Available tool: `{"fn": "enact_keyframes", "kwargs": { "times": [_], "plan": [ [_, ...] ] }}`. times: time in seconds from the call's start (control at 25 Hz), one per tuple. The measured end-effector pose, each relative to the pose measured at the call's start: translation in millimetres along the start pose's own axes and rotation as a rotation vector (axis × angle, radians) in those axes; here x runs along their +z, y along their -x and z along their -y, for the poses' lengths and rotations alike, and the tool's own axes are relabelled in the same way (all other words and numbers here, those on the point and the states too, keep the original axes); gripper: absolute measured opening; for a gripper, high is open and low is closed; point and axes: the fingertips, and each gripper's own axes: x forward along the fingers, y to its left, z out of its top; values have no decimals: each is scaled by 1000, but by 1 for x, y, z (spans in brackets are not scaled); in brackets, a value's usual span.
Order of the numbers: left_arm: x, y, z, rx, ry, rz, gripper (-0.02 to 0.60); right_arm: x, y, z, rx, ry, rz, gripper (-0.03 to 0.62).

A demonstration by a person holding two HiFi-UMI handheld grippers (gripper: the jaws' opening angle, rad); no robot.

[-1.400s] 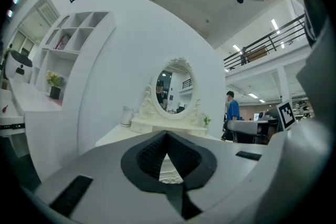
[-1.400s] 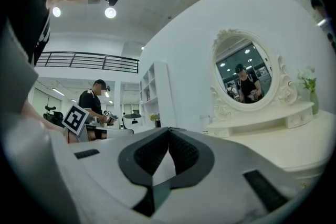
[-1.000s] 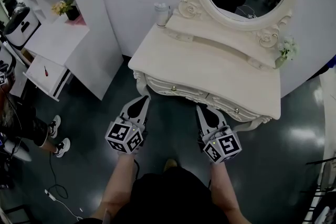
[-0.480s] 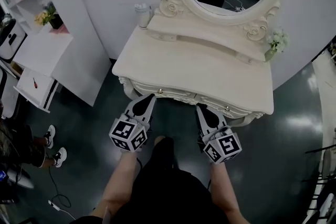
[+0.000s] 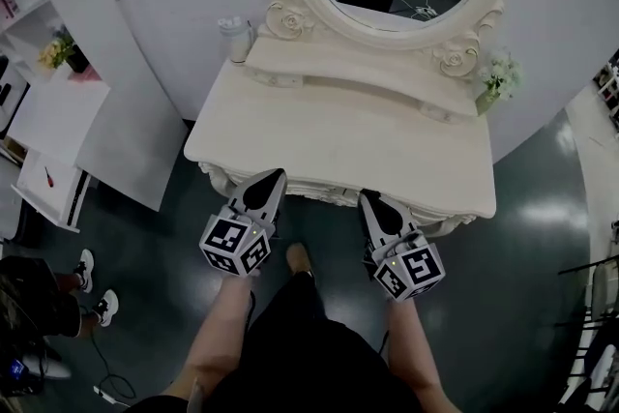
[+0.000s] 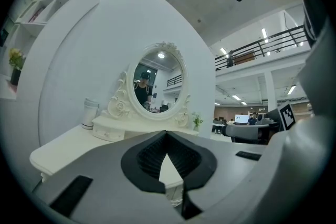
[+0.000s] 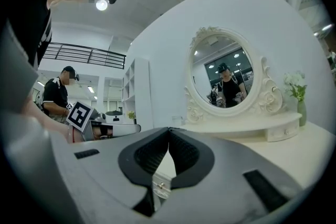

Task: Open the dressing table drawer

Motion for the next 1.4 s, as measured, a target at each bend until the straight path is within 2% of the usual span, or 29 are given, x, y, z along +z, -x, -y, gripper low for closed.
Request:
{"fn": "enact_keyframes", "kwargs": {
  "times": [0.44, 0.88, 1.4],
  "plan": [
    [17, -49, -74, 56, 16, -9, 2, 8, -95, 24, 68, -10, -21, 6],
    [23, -116, -141, 72, 43, -29, 2, 9, -183, 62, 96, -20, -59, 6],
    [-4, -157, -202, 113, 75, -69, 2, -25, -267, 86, 162, -41, -131, 6]
  ]
}}
